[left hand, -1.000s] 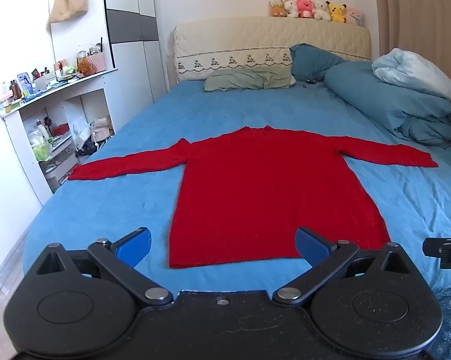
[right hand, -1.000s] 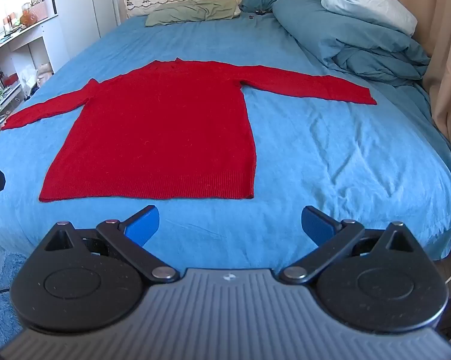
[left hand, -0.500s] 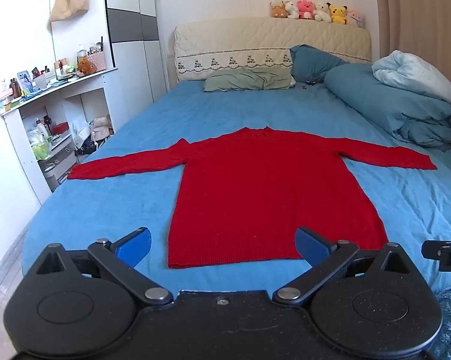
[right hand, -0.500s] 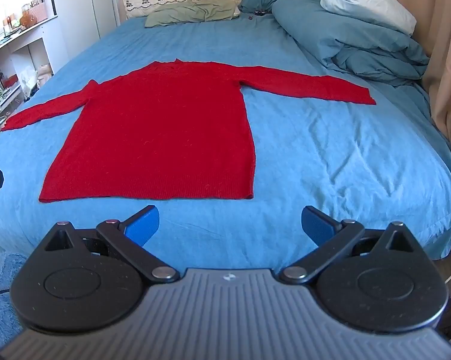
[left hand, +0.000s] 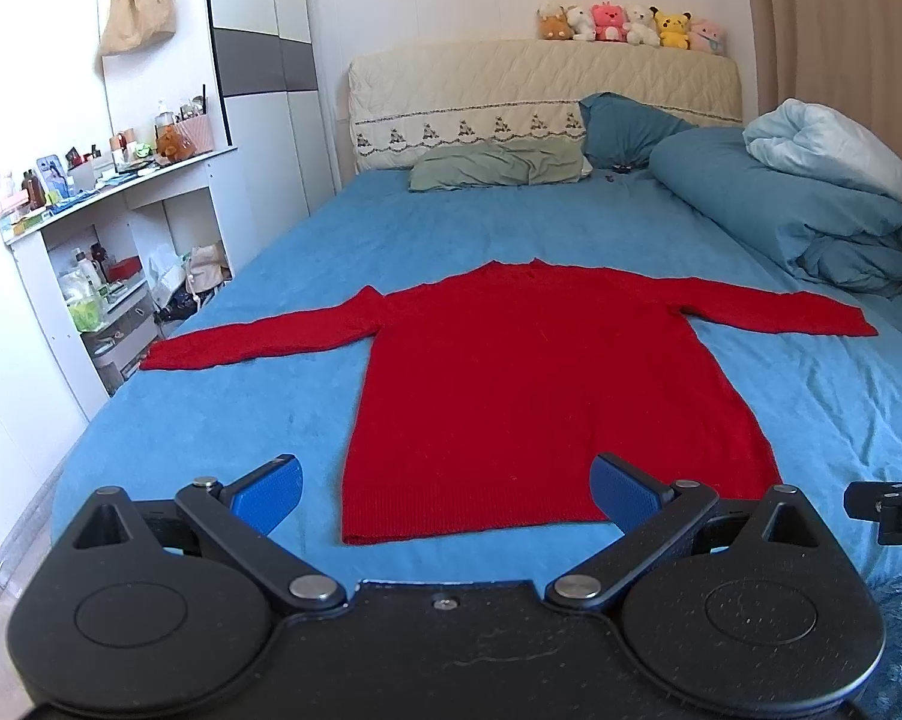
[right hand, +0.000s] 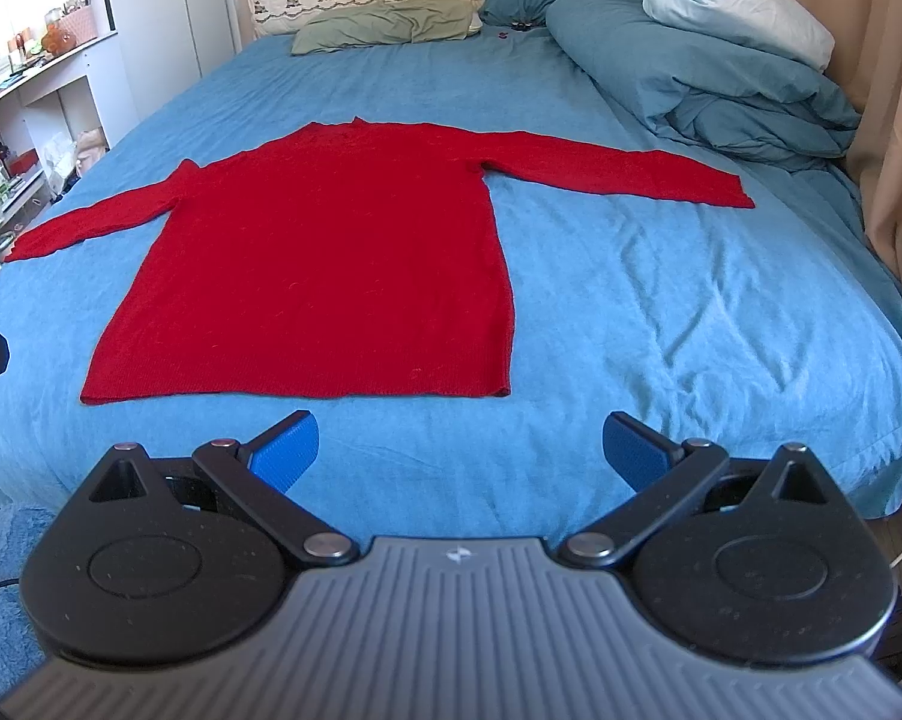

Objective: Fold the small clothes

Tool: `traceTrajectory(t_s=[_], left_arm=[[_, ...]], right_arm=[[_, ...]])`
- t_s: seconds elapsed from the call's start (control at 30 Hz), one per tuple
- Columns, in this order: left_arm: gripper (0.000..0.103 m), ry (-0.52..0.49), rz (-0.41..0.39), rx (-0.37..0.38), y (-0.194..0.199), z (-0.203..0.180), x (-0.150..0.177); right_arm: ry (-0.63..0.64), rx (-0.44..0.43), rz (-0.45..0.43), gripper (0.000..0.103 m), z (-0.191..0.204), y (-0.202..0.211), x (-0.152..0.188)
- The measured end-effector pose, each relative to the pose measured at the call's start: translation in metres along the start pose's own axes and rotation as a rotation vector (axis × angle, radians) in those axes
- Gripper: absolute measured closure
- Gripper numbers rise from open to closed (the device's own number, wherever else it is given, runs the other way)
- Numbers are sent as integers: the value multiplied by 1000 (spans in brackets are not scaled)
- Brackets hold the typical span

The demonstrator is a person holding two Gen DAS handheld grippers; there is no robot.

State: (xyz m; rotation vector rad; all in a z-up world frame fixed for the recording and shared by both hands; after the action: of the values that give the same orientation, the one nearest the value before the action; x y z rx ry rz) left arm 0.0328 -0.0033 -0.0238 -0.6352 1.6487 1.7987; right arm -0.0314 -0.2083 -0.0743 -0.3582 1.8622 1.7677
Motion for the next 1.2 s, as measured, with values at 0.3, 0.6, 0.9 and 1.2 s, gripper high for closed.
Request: traceTrajectory(t_s=[0.3, 0.6, 0.9, 1.2], left_arm=[[0, 3, -8, -4, 2, -1, -1], [0, 2, -8, 1, 2, 0, -2], [0, 3, -8, 6, 2, 0, -4], [0, 4, -6, 8, 2, 0, -5]], right_arm=[[-1, -6, 0, 0, 1, -1, 1], [0, -6, -1, 0, 2, 0, 1], [-1, -13, -4, 0, 5, 2, 0], [-1, -14, -4, 0, 4, 1, 0]])
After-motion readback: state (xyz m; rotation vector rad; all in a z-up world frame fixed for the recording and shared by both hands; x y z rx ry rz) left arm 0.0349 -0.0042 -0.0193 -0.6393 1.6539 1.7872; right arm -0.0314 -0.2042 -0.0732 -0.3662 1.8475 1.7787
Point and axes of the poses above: each gripper's, at about its wrist camera, not at the fingertips, and y roughly against the way its jaws point, z to its left, x to its underside, the point moved 5 cm from there along -y, roughly the way its jaws point, and after that the axes turned 12 degrees about z, right-handed, at the moved point
